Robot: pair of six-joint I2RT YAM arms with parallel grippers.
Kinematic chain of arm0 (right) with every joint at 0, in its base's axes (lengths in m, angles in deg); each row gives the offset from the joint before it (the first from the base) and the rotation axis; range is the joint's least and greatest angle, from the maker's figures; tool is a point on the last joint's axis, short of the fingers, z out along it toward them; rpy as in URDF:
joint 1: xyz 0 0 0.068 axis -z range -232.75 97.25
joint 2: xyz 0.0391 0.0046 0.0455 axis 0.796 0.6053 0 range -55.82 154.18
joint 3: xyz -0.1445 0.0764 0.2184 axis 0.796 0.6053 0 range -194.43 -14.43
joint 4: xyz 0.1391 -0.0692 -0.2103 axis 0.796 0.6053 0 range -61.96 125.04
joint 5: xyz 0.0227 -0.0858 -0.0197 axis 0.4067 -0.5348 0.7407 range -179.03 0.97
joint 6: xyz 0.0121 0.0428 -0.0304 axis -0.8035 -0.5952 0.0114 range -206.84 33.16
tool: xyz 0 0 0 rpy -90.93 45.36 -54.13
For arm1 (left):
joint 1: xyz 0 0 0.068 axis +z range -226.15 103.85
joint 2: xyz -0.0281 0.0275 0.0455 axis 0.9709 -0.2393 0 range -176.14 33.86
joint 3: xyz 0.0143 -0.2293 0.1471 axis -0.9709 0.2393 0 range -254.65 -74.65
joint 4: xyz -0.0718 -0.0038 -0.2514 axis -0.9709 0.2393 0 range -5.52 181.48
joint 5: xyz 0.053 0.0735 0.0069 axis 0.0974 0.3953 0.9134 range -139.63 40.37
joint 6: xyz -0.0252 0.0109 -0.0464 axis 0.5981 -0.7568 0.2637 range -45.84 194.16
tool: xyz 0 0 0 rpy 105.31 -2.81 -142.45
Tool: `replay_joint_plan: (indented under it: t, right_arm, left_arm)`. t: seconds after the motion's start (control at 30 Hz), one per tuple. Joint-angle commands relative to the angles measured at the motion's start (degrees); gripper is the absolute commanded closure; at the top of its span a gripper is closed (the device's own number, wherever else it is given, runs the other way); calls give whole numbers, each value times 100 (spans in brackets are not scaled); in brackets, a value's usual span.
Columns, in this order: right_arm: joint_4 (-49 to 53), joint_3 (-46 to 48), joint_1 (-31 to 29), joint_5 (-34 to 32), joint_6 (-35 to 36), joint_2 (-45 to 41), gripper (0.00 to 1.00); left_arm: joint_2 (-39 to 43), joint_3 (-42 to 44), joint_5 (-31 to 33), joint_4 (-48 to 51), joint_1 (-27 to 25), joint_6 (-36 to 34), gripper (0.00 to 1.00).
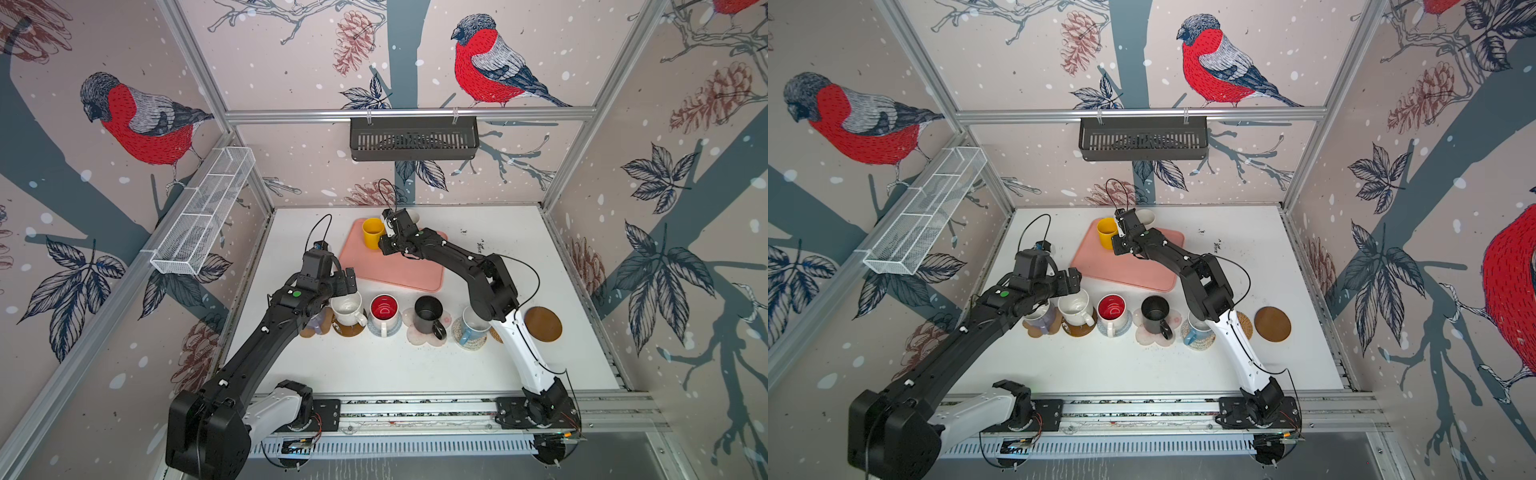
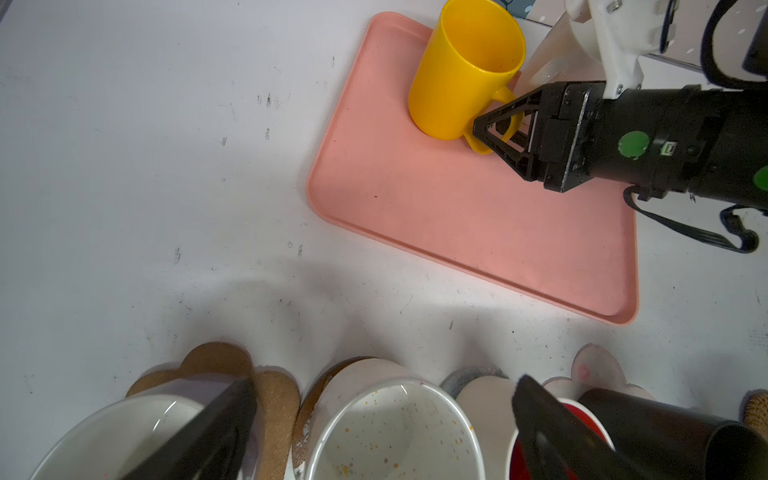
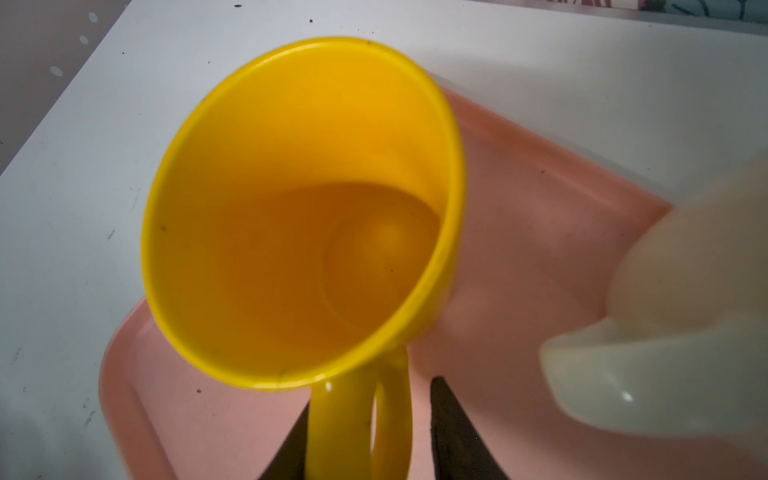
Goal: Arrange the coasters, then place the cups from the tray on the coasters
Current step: 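Lower the right gripper into the yellow mug while the left gripper withdraws, then close the right gripper on the yellow mug's handle and lift it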
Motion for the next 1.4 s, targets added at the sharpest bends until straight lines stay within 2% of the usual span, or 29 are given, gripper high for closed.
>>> replay_joint_plan:
  t: [0.0, 0.13, 0.3, 0.57, 1.37]
  right_arm:
    - [-69, -24, -8, -60, 60, -27, 66]
    - [-45, -20, -15, -71, 88, -44, 76]
    - [-39, -28, -28, -66, 88, -69, 79]
    - [3, -47, -59, -115, 158, -192, 96]
    - [201, 245, -196, -447, 201, -1034, 100]
  left_arm:
    - [-10, 11, -113, -206, 29, -40, 3]
    - [14, 16, -174, -221, 56, -31, 3]
    - [23, 40, -267, -241, 75, -36, 3]
    - [91, 40, -271, -246, 92, -59, 3]
    - [280, 94, -322, -312, 93, -125, 3]
